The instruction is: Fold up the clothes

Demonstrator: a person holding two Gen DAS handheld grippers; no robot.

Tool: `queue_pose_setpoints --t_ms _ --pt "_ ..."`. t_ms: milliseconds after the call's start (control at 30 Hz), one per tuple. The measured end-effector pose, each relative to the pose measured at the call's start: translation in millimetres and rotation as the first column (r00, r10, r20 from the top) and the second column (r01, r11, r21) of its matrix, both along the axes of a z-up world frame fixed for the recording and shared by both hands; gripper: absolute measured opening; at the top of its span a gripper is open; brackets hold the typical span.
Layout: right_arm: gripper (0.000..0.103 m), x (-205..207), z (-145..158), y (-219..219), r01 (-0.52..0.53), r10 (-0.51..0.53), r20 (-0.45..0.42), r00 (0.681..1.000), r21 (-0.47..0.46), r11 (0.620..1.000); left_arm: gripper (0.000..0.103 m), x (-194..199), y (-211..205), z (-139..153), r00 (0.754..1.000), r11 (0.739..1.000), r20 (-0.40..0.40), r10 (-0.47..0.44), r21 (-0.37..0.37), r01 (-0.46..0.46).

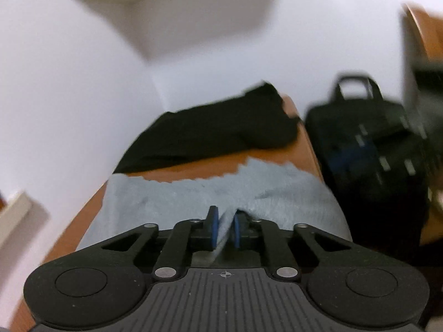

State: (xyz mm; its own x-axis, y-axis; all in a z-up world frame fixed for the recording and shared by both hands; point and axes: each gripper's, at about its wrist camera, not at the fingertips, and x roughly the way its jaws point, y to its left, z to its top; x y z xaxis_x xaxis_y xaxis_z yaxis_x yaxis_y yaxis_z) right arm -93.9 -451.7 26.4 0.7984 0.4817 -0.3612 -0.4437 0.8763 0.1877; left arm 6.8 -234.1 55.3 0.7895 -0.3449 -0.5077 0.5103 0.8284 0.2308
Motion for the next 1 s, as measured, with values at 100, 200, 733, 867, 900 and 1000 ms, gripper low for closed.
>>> queue_pose_setpoints --t_ms 100,200,733,867,900,1000 --pt "0.044 -1 -1 7 -0.024 0.024 -0.004 1.000 0.010 1.000 0.009 18 16 5 0.997 0.990 -0.059 0.040 -0.131 -0.047" --pt "0.046 -1 -4 15 -0.052 0.052 -0.016 0.999 0.023 0.998 0.010 27 22 4 0.994 0.980 -0.097 0.040 -0.188 -0.058" --pt "0.033 13 -14 60 -0.094 0.093 -0.014 0.996 -0.117 0.989 0.015 25 35 4 0.990 0.985 -0.131 0.053 -0.159 -0.074" --pt "0.010 16 -6 56 -0.101 0.100 -0.016 0.995 -0.141 0.985 0.015 17 44 1 0.991 0.992 -0.115 0.074 -0.095 -0.085" --pt "0.010 17 -5 54 -0.096 0.095 -0.009 0.995 -0.147 0.984 0.015 16 46 0 0.990 0.992 -0.111 0.083 -0.083 -0.092" --pt "0.010 21 5 50 -0.085 0.088 0.014 0.996 -0.141 0.986 0.015 12 51 -1 0.990 0.992 -0.101 0.103 -0.057 -0.109"
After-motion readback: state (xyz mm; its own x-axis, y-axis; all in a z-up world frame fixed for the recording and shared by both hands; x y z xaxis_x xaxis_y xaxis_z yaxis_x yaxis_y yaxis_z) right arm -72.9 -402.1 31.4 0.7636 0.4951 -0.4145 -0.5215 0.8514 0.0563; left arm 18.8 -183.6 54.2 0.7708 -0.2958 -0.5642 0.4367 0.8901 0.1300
